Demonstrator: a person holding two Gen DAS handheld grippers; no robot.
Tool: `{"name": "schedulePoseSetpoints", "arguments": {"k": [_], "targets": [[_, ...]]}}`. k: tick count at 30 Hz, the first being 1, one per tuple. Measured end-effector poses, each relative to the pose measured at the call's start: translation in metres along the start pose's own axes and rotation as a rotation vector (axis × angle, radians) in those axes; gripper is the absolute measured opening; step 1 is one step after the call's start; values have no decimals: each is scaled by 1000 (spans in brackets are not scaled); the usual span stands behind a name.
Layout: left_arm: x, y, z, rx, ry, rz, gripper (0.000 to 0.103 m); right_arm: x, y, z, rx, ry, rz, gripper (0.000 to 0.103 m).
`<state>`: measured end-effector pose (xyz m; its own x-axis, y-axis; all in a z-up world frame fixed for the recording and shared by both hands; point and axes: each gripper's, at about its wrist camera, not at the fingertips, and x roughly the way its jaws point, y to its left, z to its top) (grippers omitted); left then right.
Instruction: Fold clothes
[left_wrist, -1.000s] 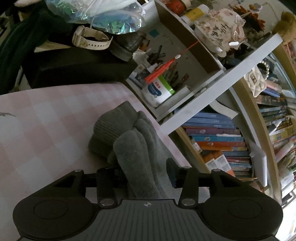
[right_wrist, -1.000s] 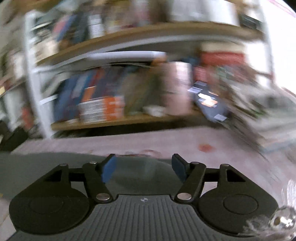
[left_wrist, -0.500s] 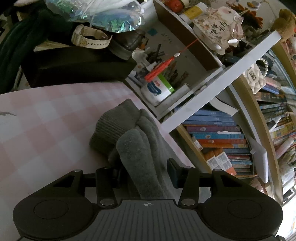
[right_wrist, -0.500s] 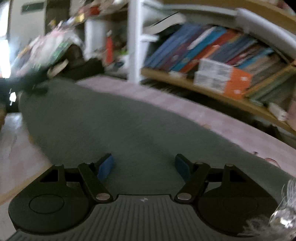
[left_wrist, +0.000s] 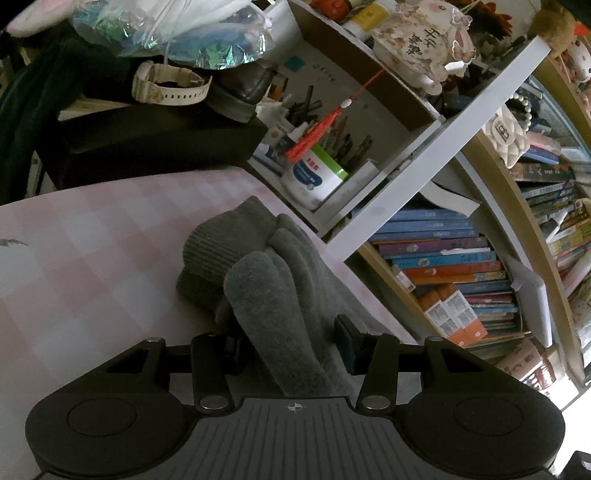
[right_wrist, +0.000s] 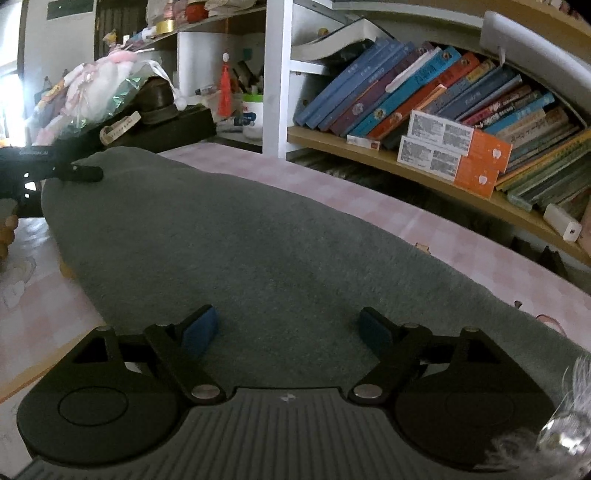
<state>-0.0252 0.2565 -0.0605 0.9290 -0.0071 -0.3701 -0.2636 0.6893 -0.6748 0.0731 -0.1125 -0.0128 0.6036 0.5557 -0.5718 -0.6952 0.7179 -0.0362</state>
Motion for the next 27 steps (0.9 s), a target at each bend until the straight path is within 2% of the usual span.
{"name": "schedulePoseSetpoints", "arguments": {"k": [9,12,16,20,27], "targets": [[1,-3,-2,6,-14,21,47,-1,-6,-3,28,15,40,84],[0,-3,-3,-12,-22,38,42,-1,-7,-3,32,16,42,84],[-3,-16,-5,-14,-50,66,20,-2,-8,-3,40,16,49,84],[-17,-51,0,83,-115,46,17,-2,-8,-4,44,15,52,85],[-47,-148,-6,432,-186,-91,17,-3,-10,-5,48,16,67,86]]}}
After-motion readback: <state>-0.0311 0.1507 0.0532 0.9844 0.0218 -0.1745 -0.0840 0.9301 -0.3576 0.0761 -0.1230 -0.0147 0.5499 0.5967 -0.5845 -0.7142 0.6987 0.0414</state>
